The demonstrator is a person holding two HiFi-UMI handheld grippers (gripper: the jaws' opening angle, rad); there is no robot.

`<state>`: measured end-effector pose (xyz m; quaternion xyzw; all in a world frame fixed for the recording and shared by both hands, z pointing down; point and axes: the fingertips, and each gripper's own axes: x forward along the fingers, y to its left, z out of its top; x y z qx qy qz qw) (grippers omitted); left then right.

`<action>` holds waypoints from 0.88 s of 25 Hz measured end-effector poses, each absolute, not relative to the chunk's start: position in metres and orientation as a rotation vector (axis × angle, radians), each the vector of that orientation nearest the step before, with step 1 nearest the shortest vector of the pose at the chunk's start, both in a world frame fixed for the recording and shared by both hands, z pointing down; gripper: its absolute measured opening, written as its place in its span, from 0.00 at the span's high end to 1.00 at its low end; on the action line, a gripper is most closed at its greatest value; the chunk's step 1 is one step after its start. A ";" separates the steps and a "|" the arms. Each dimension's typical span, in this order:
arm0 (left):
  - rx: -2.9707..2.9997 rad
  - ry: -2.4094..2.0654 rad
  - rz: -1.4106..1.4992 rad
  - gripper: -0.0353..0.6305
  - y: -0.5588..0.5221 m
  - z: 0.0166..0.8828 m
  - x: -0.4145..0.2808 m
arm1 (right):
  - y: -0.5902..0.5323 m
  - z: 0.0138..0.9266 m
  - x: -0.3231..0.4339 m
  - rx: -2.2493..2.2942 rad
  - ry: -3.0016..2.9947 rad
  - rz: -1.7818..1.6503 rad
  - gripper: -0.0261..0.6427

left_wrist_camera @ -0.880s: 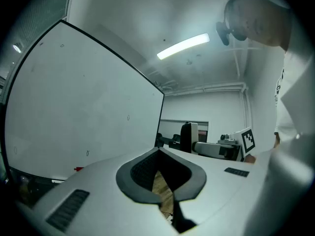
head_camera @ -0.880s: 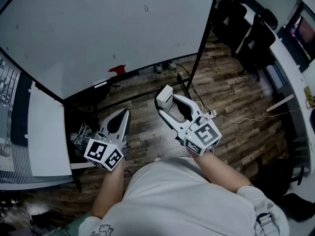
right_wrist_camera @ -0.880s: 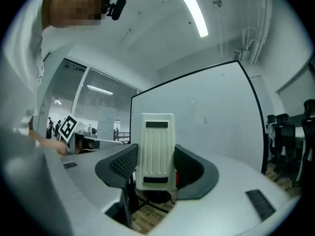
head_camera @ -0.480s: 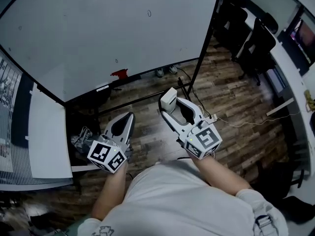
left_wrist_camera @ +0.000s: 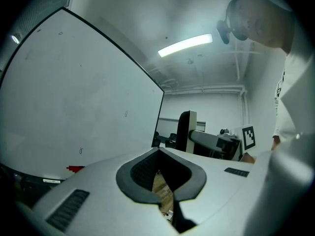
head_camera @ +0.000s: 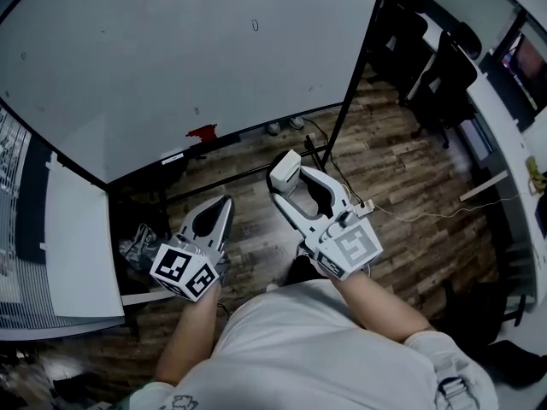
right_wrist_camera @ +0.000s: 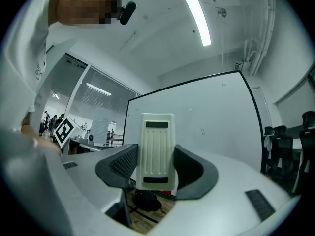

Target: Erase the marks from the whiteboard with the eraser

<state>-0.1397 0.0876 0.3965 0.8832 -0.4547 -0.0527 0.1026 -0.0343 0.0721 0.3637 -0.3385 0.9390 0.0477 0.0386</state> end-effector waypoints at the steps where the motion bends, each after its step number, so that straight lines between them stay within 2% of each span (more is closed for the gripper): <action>1: 2.613 -1.340 -0.155 0.94 0.084 0.395 -0.138 | 0.069 0.362 -0.034 -1.034 2.879 0.152 0.60; 22: 2.599 -1.436 -0.155 0.94 -0.103 0.371 -0.119 | -0.127 0.348 -0.010 -0.950 2.911 0.126 0.60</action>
